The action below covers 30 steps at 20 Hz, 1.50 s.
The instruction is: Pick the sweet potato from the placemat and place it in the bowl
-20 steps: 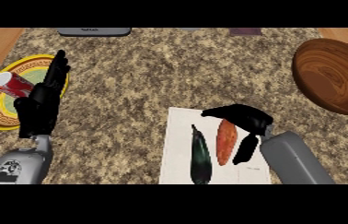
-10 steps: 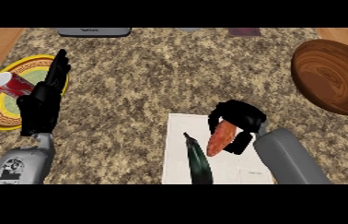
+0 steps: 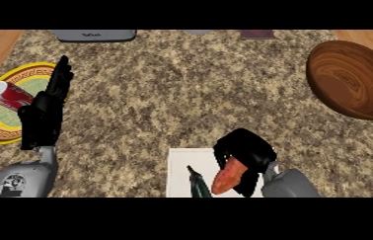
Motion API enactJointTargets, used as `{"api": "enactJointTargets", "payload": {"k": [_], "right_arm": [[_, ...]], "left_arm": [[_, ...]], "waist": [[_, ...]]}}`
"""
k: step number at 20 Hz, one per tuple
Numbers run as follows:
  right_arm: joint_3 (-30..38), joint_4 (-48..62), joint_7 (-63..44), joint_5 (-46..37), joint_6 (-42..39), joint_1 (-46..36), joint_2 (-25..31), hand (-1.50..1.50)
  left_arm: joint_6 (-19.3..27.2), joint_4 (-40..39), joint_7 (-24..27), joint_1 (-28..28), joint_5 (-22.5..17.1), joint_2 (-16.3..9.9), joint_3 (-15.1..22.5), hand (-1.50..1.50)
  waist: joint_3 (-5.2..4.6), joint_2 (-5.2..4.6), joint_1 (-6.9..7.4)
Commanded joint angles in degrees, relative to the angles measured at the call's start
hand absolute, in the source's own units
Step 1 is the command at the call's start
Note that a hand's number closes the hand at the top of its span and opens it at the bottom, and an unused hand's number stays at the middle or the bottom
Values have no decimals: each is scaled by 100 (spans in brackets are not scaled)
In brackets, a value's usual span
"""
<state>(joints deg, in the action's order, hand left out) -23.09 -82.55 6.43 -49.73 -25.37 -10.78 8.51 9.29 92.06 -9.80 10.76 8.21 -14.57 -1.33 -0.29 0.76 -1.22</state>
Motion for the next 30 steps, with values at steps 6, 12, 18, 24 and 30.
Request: {"api": "enactJointTargets", "payload": {"k": [6,12,18,24,30], "right_arm": [[-1388,-3111,-2038,-656,306,2197,-807,150],[-994,-4938,-2270,-127,759,2788,-774,150],[-238,-5841,-2991,-410,773,2587,-791,150],[1309,-5077,-2817,465,1140,1857,-851,150],[3630,-4031,-2388,1739,899,476,-524,150]], "left_arm": [[103,-214,37,216,87,63,-75,0],[-67,-231,94,129,-87,42,-144,0],[-172,-107,-38,282,-84,-37,-172,0],[-155,314,-88,-21,15,70,-41,0],[-223,88,-152,127,16,18,-112,0]], "waist": [[22,-32,-103],[28,-44,-75],[27,-71,48],[34,-80,135],[38,-102,152]]}}
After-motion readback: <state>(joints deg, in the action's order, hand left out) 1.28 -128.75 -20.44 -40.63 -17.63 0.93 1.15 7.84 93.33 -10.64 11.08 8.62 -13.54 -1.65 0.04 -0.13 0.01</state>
